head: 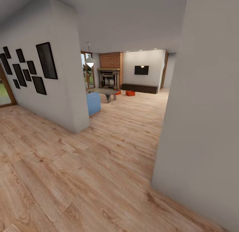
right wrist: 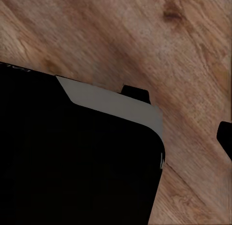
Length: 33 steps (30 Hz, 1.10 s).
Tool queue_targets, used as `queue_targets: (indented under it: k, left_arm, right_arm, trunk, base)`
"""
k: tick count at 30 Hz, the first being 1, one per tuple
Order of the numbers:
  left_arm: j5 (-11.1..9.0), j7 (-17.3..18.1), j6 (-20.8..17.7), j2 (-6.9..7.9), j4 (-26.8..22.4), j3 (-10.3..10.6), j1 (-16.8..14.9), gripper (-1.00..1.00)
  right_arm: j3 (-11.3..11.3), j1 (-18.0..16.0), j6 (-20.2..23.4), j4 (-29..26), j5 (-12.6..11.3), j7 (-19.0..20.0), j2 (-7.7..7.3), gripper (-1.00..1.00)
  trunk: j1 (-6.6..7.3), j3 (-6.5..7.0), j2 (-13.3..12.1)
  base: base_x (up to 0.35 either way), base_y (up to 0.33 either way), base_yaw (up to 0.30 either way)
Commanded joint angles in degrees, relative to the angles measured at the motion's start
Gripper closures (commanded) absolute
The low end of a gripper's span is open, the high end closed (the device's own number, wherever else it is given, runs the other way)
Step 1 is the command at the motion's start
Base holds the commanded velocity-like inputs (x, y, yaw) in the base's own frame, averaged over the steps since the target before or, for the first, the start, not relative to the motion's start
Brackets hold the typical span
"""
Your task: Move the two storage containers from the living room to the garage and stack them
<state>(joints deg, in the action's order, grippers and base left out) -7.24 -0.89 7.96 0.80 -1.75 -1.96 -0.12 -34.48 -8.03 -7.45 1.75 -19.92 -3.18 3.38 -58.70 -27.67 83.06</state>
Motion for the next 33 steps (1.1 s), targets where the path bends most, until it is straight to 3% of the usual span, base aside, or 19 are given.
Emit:
queue_targets:
  k: [1,26,33]
  left_arm:
    - [-0.32,0.01,0.13,-0.01,-0.01,-0.15,-0.01,-1.0]
    - [-0.32,0.01,0.11,0.02,-0.01,-0.15,0.0,-1.0]
    - [-0.32,0.01,0.12,0.01,-0.01,-0.15,-0.02,-1.0]
  right_arm:
    - [-0.49,-0.06,-0.33,0.18,-0.47,-0.07,0.05,-1.0]
    - [-0.5,-0.06,-0.35,0.18,-0.47,-0.07,0.05,-1.0]
    - [-0.43,-0.06,-0.37,0.18,-0.47,0.18,-0.04,-1.0]
  trunk:
    - [-0.03,-0.05,0.02]
    - [-0.03,-0.05,0.02]
    - [-0.03,-0.05,0.02]
  base:
    - [0.322,0.0,0.264]
    - [0.321,0.0,0.271]
    - [0.321,0.0,0.069]
